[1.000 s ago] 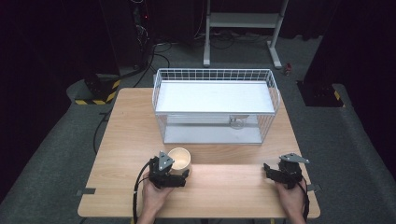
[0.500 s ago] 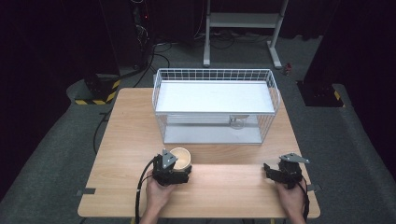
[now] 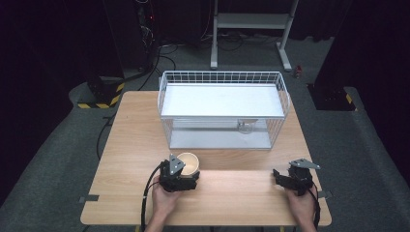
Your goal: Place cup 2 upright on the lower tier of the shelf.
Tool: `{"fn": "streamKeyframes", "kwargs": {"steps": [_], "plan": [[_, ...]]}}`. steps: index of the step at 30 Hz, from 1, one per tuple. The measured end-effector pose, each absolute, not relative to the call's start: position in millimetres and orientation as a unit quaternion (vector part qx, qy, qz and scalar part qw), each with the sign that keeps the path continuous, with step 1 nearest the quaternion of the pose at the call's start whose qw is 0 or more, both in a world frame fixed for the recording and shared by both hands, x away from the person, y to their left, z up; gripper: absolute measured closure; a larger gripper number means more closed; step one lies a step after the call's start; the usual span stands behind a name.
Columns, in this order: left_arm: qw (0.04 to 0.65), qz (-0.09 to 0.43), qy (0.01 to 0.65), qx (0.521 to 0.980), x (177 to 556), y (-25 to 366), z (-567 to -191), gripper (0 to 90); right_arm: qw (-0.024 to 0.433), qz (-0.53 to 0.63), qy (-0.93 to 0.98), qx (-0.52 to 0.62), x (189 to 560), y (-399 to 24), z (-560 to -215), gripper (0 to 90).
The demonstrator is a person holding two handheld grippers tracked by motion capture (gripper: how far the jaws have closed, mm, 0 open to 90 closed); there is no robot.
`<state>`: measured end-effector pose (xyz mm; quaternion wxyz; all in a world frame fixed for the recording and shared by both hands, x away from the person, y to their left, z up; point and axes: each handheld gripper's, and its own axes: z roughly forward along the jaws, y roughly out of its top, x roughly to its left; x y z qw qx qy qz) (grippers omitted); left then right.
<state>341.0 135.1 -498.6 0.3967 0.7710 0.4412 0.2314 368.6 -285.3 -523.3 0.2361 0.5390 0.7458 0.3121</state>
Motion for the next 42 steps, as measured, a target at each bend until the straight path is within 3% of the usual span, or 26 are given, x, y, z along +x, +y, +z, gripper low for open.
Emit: {"fn": "streamKeyframes", "kwargs": {"steps": [42], "plan": [[0.397, 0.222, 0.434, 0.778, 401.7, 102.2, -467.5, 9.1, 0.236, 0.312, 0.746, 0.539, 368.5, -285.2, -523.3, 23.7]]}}
